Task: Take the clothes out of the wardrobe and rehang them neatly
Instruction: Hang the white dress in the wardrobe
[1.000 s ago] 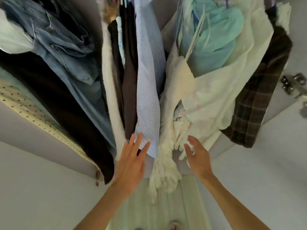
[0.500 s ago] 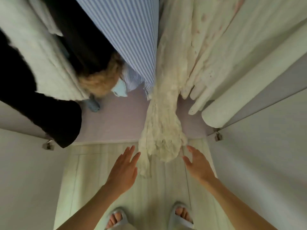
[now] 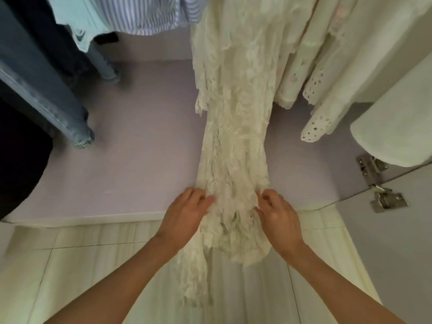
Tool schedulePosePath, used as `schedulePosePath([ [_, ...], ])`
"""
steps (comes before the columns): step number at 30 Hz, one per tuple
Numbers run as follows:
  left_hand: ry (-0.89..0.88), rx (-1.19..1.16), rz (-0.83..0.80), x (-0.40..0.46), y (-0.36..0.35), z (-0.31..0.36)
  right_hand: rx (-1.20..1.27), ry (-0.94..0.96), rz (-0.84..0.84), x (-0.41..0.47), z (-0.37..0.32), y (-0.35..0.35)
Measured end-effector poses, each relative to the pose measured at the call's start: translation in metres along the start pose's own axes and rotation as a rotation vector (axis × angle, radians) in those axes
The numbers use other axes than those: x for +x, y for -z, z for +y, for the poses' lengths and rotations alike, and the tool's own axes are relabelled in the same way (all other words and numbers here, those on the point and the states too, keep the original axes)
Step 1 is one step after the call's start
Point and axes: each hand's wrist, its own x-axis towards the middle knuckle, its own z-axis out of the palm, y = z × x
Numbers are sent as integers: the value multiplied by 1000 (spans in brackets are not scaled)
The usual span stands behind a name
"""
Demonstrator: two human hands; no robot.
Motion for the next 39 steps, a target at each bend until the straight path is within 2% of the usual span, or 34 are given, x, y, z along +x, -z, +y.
schedulePosePath([
  [2,21,-130,-6,6,4,1,286,-59,-61,7,-6,10],
  [3,98,-220,-23,9,10,4,447,-170,-116,13,-11,20],
  [5,372,-443,-32,23,32,10,762,-467,-247,33,-23,40],
  [7,580,-636,107,52,58,10,1043,-684,-176,63,-31,60],
  [8,620,-684,221,68,72,11,1134,-709,-85,79,-33,69],
  [10,617,-698,427,98,97,12,1210,-612,95,107,-38,85],
  [12,532,-656,511,112,108,16,1175,-417,179,120,-41,90],
  [14,357,-589,422,106,101,17,1027,-273,113,116,-39,80],
  [16,177,-405,202,81,72,15,711,-143,6,91,-37,59],
  [18,92,-166,-64,47,40,13,405,-11,-19,57,-31,34],
  [20,20,-6,-245,20,16,9,230,80,-99,28,-28,12],
  [22,20,63,-372,11,4,4,125,111,-217,19,-24,-2],
  [25,65,88,-411,27,9,-2,2,84,-367,36,-18,-6],
  [28,145,18,-491,50,11,-16,-10,58,-452,68,-10,-4],
  [31,203,85,-547,72,10,-30,-82,-4,-583,96,-1,-5],
  [35,257,131,-564,92,4,-39,-130,-18,-595,126,5,-15],
  [39,283,154,-581,103,8,-38,-73,-12,-616,144,7,-6],
])
